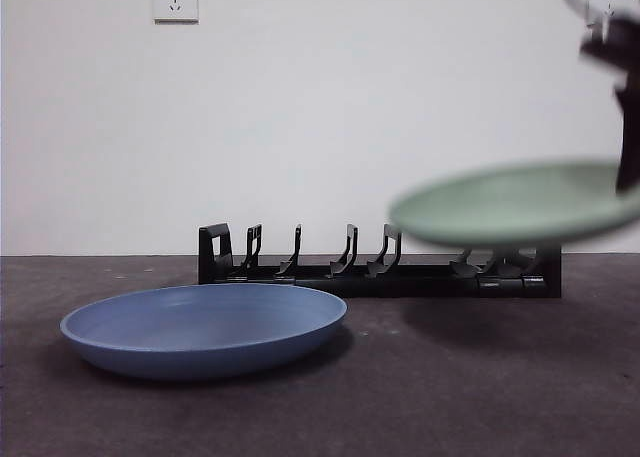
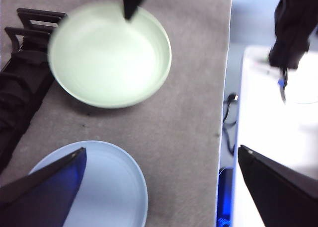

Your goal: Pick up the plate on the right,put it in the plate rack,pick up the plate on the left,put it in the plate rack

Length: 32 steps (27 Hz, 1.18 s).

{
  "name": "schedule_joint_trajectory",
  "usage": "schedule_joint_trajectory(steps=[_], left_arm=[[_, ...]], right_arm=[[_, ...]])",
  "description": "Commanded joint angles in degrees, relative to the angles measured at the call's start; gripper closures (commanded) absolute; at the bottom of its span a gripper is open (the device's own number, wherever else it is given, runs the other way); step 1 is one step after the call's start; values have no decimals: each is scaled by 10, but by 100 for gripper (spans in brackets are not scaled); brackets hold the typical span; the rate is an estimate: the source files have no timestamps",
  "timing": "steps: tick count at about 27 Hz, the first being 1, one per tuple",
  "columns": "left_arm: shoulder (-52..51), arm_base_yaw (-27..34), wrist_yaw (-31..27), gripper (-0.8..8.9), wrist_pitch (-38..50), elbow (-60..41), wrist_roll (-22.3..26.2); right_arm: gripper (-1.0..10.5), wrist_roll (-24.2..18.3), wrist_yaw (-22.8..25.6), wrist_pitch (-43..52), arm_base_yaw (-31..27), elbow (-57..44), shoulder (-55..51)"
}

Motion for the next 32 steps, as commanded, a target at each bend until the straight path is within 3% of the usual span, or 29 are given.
schedule_joint_trajectory(steps=[1,4,9,15,19,25,32], left_arm=[[12,-26,-24,156,13,2,63],[30,-56,-71,156,37,2,104],[68,-115,-199,156,84,2,186],[117,-169,-308,156,127,2,246],[141,-192,-349,157,149,2,287],[161,-206,-369,162,171,2,297],[171,-207,-362,417,170,2,294]], right_arm=[[963,-9,-26,-30,1,27,-26],[963,-11,-36,-61,6,55,-49],[963,-16,-45,-95,23,75,-67],[963,-14,-55,-108,57,77,-67],[962,-11,-55,-108,81,77,-67],[962,-5,-65,-107,90,77,-67],[962,-3,-88,-107,91,77,-67]])
